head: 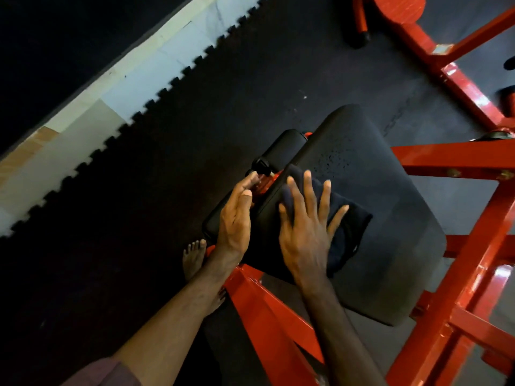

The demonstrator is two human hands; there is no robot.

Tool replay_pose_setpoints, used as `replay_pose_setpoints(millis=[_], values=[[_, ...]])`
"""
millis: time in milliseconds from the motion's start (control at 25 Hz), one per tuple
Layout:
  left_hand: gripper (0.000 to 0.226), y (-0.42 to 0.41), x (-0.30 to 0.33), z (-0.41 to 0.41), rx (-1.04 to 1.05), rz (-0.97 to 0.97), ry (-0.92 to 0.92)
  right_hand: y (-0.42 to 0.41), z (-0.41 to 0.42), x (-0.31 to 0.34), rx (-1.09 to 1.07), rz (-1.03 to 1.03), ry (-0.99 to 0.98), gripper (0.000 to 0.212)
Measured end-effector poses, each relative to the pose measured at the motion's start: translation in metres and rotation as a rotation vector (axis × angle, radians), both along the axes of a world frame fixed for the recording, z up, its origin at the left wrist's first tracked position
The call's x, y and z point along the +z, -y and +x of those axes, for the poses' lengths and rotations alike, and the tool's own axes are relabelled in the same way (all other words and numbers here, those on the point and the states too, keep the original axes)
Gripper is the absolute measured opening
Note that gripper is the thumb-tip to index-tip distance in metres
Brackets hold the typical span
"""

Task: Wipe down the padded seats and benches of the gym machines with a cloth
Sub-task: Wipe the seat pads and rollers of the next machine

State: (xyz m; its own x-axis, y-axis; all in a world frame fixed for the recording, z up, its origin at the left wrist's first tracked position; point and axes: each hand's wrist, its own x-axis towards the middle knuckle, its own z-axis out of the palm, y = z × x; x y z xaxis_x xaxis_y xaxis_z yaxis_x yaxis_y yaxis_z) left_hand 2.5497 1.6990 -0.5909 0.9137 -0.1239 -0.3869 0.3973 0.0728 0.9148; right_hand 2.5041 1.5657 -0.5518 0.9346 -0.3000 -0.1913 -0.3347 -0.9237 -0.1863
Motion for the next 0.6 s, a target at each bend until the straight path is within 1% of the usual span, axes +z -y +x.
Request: replay_pose_setpoints(millis=[40,80,160,200,240,280,360,400,440,520,560,600], values=[[0.051,-0.004,-0.001,-0.004,-0.024,0.007,-0.002,-0.013,0.008,0.001,0.013,-0.012,-0.005,0.061],[0.052,-0.008,-0.002,-0.007,-0.046,0.015,-0.007,-0.022,0.005,-0.001,0.121,-0.033,0.005,0.061],[0.055,-0.012,0.002,-0.013,-0.058,0.03,-0.038,-0.017,-0.026,-0.001,0.406,-0.069,-0.004,0.062],[0.056,-0.013,0.005,-0.014,-0.059,0.021,-0.051,-0.004,-0.037,0.003,0.461,-0.075,-0.006,0.063],[0.056,-0.013,0.007,-0.014,-0.072,0.009,-0.055,0.01,-0.038,0.004,0.444,-0.078,0.007,0.063],[0.054,-0.013,0.008,-0.015,-0.1,0.004,-0.048,0.019,-0.028,0.002,0.358,-0.07,0.024,0.061],[0.051,-0.01,0.009,-0.013,-0.172,0.033,-0.012,0.019,0.014,-0.002,0.077,-0.001,0.035,0.058],[0.05,-0.008,0.008,-0.011,-0.184,0.062,0.002,0.011,0.032,-0.001,0.007,0.022,0.014,0.058],[0.05,-0.006,0.006,-0.009,-0.175,0.096,0.004,0.004,0.038,-0.001,0.026,0.011,0.008,0.058],[0.051,0.002,0.005,-0.003,-0.156,0.194,-0.008,0.009,0.02,-0.005,0.251,-0.031,0.025,0.061],[0.052,0.008,0.007,0.001,-0.166,0.234,-0.008,0.021,0.004,-0.004,0.326,-0.033,0.015,0.062],[0.052,0.015,0.01,0.004,-0.188,0.263,0.003,0.034,-0.011,-0.001,0.331,-0.025,0.003,0.063]])
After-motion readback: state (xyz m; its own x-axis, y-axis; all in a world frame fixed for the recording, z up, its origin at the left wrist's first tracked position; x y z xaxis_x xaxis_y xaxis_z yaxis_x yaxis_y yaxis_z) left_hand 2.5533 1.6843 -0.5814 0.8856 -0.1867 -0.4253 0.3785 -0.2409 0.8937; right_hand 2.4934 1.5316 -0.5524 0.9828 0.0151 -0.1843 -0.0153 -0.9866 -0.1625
